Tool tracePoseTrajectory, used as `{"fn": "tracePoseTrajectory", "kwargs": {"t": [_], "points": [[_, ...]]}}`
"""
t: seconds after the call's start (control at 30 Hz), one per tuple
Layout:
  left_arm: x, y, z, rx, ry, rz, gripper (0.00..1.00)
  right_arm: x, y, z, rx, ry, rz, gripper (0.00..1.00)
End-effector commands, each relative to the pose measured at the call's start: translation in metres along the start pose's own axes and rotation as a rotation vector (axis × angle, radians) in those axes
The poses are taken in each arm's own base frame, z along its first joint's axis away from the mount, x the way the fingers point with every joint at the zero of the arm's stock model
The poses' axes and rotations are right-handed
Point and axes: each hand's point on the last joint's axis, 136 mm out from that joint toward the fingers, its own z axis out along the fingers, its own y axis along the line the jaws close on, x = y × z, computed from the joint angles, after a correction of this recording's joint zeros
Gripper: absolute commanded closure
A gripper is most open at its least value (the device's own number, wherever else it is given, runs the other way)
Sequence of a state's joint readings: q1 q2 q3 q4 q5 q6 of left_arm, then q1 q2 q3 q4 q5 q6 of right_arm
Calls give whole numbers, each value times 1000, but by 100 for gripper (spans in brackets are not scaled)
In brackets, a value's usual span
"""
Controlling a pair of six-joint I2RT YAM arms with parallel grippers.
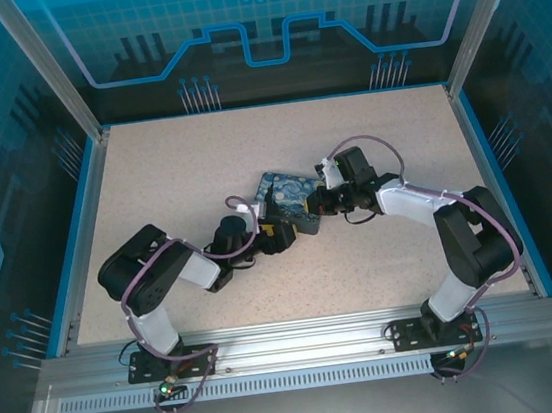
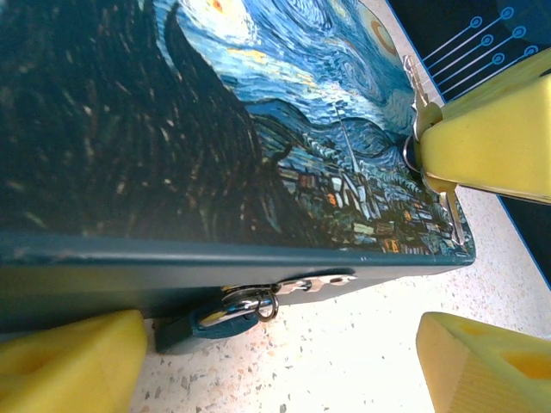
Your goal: Unlock the padlock with the key
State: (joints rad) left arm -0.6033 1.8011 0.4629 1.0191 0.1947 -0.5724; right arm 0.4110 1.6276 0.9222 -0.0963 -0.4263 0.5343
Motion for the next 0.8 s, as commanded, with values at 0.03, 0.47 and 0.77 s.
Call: {"fn": "tracePoseTrajectory", "kwargs": {"t": [0.03,0.47,0.77], "points": [[17,14,6,-75,45,49,21,15,-19,4,52,53,38,100],[25,10,20,-50,86,103,29,15,-18,3,51,51,38,100],[24,-3,24,9,113,78,35,16,-19,3,51,51,39,100]]}}
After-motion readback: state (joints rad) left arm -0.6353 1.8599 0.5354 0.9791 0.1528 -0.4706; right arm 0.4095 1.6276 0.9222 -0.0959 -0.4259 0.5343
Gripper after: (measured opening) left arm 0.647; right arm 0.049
